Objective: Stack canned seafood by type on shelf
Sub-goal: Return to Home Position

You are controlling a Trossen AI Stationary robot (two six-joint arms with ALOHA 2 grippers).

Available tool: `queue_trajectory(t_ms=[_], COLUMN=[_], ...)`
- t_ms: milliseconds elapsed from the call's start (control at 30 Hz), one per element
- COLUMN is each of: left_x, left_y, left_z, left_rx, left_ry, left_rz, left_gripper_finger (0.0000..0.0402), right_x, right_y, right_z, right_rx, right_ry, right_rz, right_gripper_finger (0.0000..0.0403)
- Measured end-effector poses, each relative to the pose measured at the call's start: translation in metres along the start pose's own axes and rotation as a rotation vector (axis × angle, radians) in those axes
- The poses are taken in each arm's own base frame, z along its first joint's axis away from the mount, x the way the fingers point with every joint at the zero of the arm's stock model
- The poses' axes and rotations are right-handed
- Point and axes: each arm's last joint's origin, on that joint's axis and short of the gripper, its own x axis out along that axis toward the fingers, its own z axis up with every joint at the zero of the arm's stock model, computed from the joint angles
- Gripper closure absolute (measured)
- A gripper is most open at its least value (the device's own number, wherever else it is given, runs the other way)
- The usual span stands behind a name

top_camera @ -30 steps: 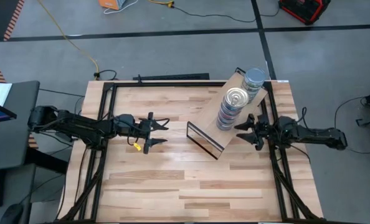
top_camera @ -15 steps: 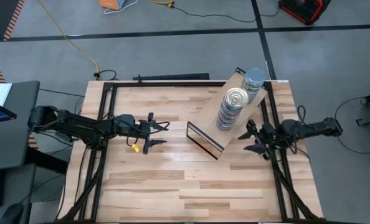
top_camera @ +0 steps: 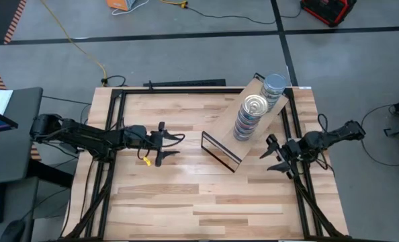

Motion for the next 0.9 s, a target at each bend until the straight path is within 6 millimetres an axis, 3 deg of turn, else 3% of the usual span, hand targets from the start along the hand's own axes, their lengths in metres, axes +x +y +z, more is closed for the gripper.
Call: queue_trajectory(t_ms=[367,600,900], left_x=[-0.018,-0.031,-0.054], left_y=[0.009,0.013,0.01], left_z=[-0.017,-0.03,-0.017], left_rx=[-0.025,-0.09,-0.088], left_ry=[-0.047,0.048,-0.003], left_rz=[0.096,0.112,0.014], left_gripper_finger=[0.0162,0.0162,0.0162], right_x=[-0.001,-0.001,-0.001], right_y=[0.0,0.0,-0.001], right_z=[-0.014,-0.015,-0.015], right_rx=[0.014,0.047,0.05], right_ry=[0.146,0.146,0.148], right_rz=[-0.008,-0.009,-0.01], right_gripper_finger=[0.0147,0.0147,0.0147])
